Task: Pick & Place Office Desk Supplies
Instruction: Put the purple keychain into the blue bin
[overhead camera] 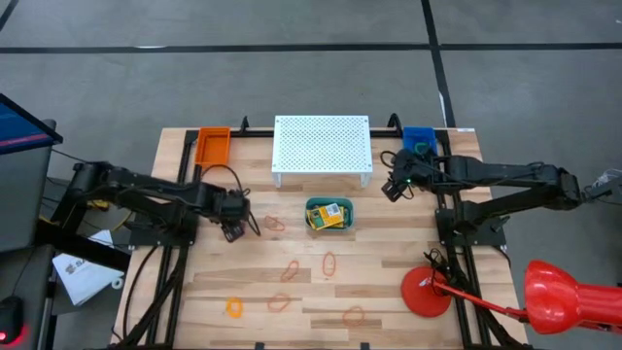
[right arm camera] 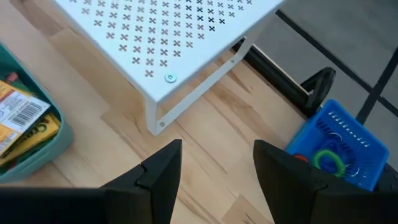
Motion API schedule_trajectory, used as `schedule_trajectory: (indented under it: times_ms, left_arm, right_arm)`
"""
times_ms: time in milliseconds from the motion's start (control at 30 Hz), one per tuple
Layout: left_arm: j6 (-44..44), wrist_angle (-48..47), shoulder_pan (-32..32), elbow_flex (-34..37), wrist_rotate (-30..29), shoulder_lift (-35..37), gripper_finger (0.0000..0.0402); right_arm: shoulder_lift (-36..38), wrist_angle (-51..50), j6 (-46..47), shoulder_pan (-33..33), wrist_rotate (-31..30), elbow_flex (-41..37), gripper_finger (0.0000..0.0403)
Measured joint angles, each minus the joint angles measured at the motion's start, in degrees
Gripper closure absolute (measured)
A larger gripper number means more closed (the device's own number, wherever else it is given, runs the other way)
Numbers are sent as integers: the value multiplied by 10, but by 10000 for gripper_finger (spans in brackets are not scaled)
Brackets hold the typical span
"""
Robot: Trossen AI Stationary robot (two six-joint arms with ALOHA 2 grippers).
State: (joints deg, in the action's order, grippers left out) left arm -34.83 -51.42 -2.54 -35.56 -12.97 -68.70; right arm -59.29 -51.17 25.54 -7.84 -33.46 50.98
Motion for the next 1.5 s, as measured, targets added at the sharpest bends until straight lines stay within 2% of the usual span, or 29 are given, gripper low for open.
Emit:
schedule_trajectory:
  times_ms: [433,633,767,900,1133,1300,1500]
  left_arm:
    - [14,44,-20,0,-24,-89,209]
    - [27,105,-17,20,-21,-114,221]
    - [28,124,-7,36,-7,-108,273]
    - [28,141,0,46,11,-84,372]
    - [49,182,-20,50,-13,-11,395]
    - [76,293,-62,50,-10,43,396]
    - [170,509,-112,50,-48,53,396]
  right_arm:
    - [0,7,15,4,4,-42,208]
    - [0,13,18,18,5,-42,208]
    - [0,21,22,28,5,-42,208]
    - [0,29,30,38,7,-42,209]
    - [1,37,56,68,7,-42,209]
    - [1,39,75,100,6,-42,210]
    - [1,82,67,130,6,-42,210]
